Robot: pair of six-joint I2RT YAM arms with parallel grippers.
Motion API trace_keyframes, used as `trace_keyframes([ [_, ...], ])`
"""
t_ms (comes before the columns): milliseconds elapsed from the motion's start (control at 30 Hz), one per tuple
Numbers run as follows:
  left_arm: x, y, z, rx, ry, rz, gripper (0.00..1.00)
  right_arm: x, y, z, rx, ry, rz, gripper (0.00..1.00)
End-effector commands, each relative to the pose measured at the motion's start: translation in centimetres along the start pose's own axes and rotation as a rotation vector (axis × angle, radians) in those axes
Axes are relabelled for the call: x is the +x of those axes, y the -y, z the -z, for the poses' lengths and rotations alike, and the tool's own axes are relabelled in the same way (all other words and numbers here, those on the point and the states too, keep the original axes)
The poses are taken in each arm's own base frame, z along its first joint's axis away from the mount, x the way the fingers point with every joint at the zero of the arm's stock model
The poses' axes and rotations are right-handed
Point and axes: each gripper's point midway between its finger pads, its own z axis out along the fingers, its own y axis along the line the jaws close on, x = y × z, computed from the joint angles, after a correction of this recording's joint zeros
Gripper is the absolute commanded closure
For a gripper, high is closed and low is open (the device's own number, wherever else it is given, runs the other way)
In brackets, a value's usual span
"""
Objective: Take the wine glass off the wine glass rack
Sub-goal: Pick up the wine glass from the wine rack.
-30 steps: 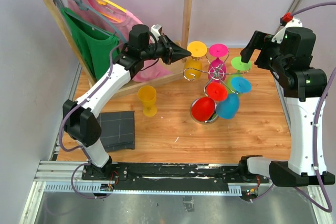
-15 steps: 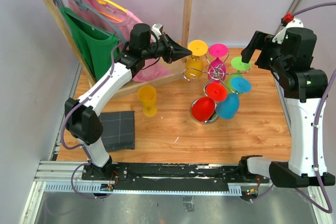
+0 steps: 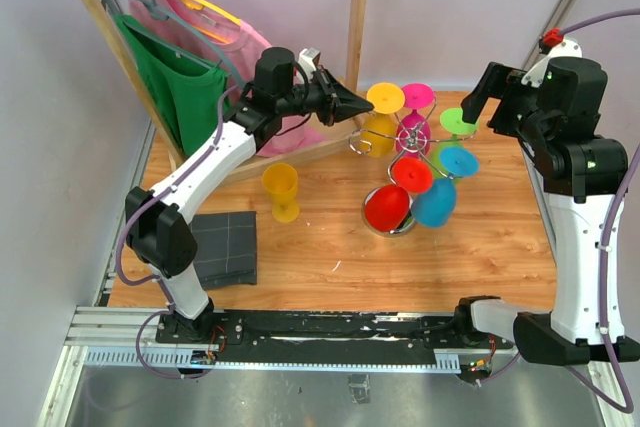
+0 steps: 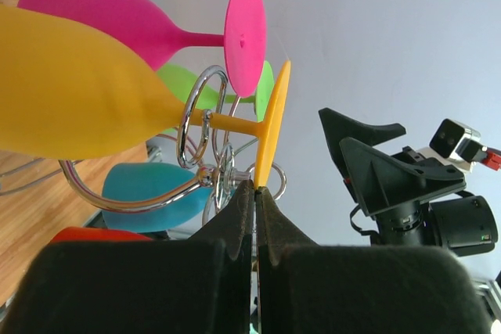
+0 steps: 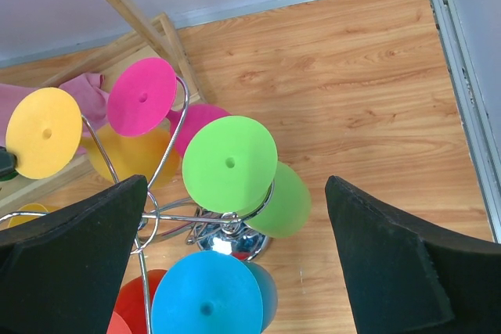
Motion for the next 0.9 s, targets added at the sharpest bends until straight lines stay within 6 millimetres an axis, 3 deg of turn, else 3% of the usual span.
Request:
trace_keyframes([
  [0, 1.1, 1.7, 0.3, 0.053, -0.033, -0.05, 1.0, -0.1, 0.9, 0.7, 0.034, 0.019, 0.0, 0.02],
  [867, 3.7, 2.1, 3.3, 0.065, -0.045, -0.068, 1.0, -0.4, 0.7, 0.8, 0.021, 0.024, -0.004, 0.02],
])
